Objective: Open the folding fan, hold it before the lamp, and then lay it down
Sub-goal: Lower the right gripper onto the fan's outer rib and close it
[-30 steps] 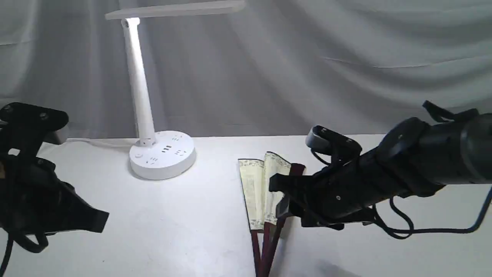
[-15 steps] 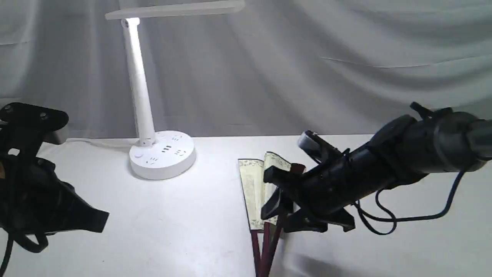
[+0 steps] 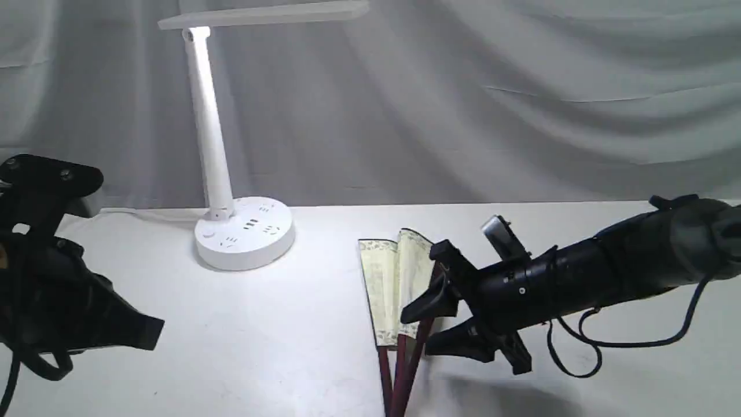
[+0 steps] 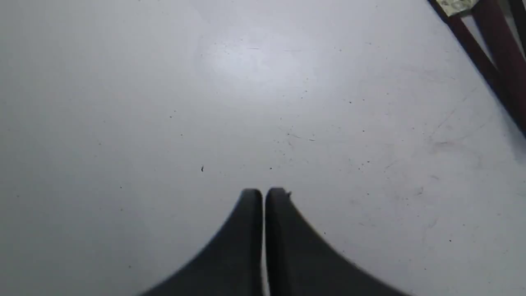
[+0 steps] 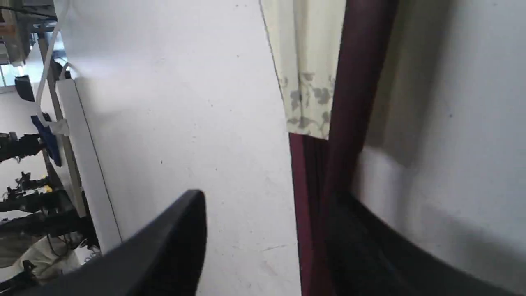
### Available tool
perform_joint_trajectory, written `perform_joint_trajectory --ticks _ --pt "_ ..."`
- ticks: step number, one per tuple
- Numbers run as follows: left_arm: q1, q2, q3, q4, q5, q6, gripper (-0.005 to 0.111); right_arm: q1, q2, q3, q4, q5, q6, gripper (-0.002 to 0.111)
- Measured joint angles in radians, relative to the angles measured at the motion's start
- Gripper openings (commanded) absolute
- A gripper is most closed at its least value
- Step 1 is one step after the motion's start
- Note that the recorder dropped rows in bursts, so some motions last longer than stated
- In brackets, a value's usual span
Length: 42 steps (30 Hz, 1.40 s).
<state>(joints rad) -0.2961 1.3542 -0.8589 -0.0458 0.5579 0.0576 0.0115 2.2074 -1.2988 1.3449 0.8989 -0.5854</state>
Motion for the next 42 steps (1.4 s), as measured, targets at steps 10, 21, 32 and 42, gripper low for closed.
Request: perform_joint_trajectory --ticks 10,21,32,42 --pt "0.000 0.000 0.000 0.000 0.000 0.000 0.000 -0.002 0.013 0.000 -0.006 -0.099 -0.003 0.047" --pt "0.000 0.000 0.000 0.000 0.000 0.000 0.000 0.009 0.033 0.000 0.015 -0.135 -0.003 0.047" --pt "0.000 0.000 0.000 0.000 0.000 0.000 0.000 0.063 0.037 -0.002 0.061 -0.230 -0.007 0.047" --pt "0.000 0.000 0.000 0.000 0.000 0.000 0.000 0.067 0.037 -0.002 0.066 -0.240 -0.007 0.047"
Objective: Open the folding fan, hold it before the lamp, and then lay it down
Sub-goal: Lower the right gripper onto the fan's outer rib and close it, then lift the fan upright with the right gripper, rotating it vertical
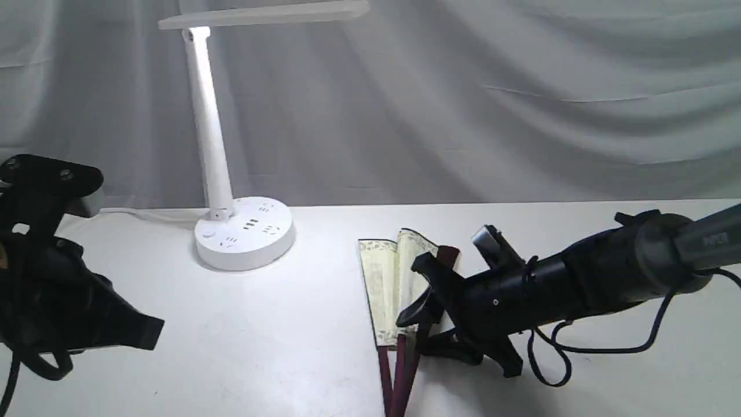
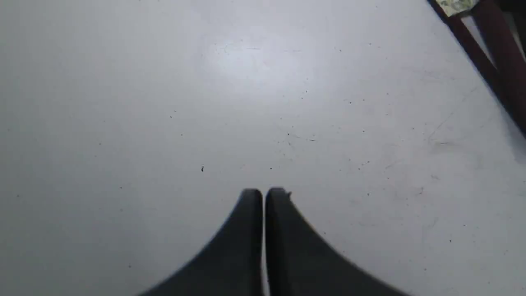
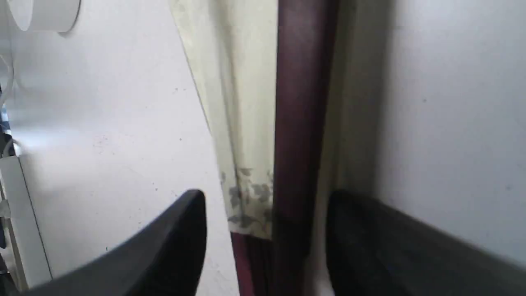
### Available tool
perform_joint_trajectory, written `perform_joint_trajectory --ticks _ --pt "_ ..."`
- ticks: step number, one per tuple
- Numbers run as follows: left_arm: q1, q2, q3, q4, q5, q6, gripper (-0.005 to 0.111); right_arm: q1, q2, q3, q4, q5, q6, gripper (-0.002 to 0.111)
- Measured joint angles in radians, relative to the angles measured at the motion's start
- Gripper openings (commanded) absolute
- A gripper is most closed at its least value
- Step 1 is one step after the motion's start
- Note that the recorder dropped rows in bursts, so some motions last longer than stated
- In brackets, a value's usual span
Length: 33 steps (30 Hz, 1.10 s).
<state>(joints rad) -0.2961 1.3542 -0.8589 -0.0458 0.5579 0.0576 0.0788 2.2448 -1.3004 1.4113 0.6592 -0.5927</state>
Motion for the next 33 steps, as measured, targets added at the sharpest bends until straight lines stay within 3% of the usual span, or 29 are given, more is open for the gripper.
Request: perform_joint_trajectory --ticks 6,23,33 --pt "0.000 0.000 0.000 0.000 0.000 0.000 0.000 0.000 0.000 0.000 0.000 0.000 -0.002 0.043" --pt "0.000 0.000 0.000 -0.017 0.000 0.000 0.000 0.000 0.000 0.000 -0.002 -0.004 -0.060 0.001" --pt "0.000 0.000 0.000 -0.017 0.000 0.000 0.000 0.000 0.000 0.000 0.053 0.105 -0.150 0.000"
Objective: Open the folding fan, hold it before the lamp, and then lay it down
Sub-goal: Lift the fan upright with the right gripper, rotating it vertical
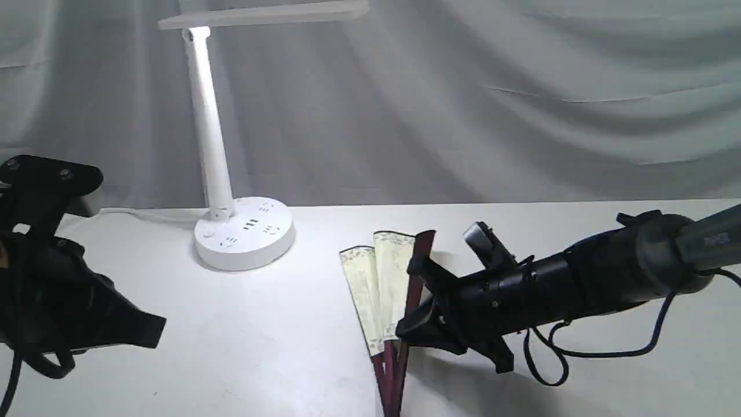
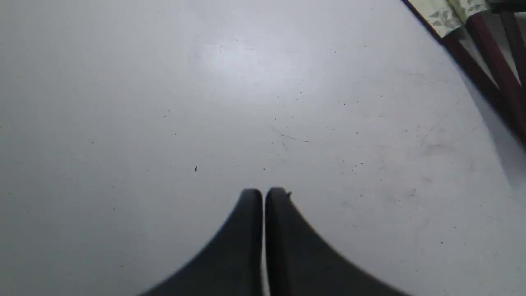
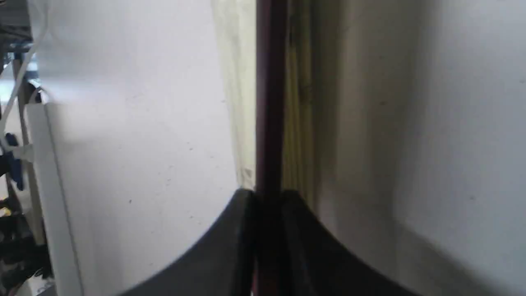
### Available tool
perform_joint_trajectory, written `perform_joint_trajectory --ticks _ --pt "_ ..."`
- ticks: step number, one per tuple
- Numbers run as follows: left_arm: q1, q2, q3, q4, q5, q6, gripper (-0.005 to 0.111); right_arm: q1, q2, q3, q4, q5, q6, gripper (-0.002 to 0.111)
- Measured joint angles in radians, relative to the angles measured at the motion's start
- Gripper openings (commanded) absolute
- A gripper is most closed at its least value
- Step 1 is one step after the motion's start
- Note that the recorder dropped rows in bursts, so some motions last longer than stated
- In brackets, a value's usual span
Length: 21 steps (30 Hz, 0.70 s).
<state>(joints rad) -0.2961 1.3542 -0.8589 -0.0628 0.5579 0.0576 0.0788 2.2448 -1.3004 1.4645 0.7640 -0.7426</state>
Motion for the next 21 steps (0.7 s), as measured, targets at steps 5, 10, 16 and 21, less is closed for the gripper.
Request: perform_joint_trajectory --ticks 5,10,16,21 --pt "0.000 0.000 0.000 0.000 0.000 0.000 0.000 -0.016 0.000 0.000 0.068 0.128 -0.094 0.000" --pt "0.000 0.000 0.000 0.000 0.000 0.000 0.000 -0.071 0.000 0.000 0.077 0.262 -0.142 0.000" --pt "0.000 0.000 0.000 0.000 0.000 0.000 0.000 -0.126 0.000 0.000 0.101 0.414 -0.225 0.000" --pt "0.000 0.000 0.000 0.000 -0.015 0.000 0.000 -0.153 0.000 0.000 0.108 0.431 -0.254 0.000"
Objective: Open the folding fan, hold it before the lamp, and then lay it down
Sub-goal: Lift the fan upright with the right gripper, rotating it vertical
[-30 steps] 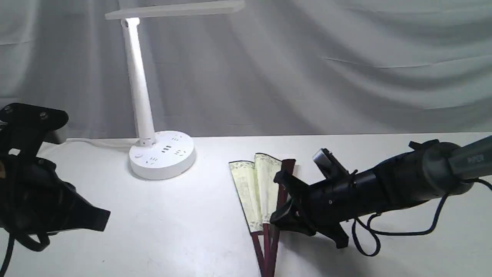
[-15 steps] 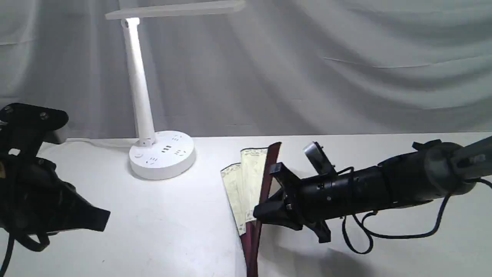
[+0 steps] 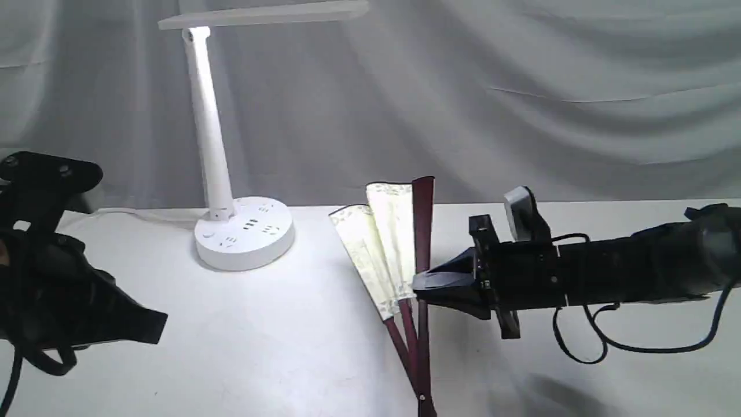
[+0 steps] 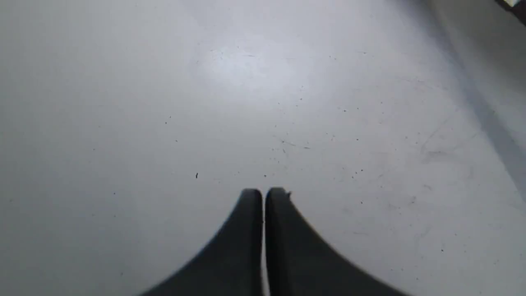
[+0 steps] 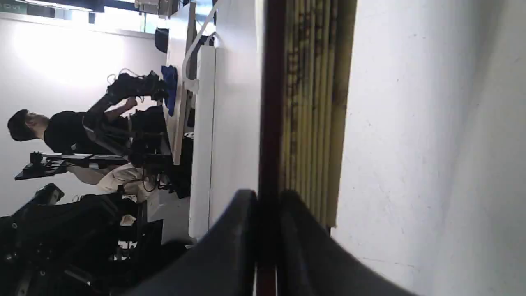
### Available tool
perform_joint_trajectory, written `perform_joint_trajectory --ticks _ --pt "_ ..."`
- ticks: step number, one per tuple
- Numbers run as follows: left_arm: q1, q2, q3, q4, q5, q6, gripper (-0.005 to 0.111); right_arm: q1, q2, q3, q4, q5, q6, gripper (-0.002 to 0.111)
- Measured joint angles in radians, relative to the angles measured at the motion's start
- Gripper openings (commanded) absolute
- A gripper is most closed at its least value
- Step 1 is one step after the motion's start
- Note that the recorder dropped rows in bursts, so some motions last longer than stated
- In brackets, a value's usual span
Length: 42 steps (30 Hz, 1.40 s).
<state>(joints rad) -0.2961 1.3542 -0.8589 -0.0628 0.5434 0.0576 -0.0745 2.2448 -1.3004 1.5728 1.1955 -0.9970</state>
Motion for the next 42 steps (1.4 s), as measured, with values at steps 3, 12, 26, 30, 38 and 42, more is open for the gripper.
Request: perform_joint_trajectory --ticks 3,12,26,30,38,42 --pt "0.000 0.000 0.000 -0.002 -0.007 0.000 0.000 -0.006 0.000 0.000 -0.004 0.000 -0.002 0.000" --pt "0.000 0.000 0.000 -0.002 -0.011 0.000 0.000 -0.006 0.000 -0.001 -0.049 0.002 0.062 0.000" --pt "0.000 0.000 0.000 0.063 0.009 0.002 0.000 -0.026 -0.104 0.056 -0.143 0.006 0.091 0.000" --pt "0.000 0.000 0.000 0.063 0.011 0.002 0.000 -0.068 -0.151 0.102 -0.175 0.010 0.091 0.000" --pt "0.000 0.000 0.000 0.023 -0.008 0.002 0.000 -0.143 -0.211 0.223 -0.187 0.010 0.076 0.000" --pt "0.000 0.000 0.000 0.000 -0.031 0.002 0.000 -0.145 -0.242 0.240 -0.190 0.010 0.072 0.000"
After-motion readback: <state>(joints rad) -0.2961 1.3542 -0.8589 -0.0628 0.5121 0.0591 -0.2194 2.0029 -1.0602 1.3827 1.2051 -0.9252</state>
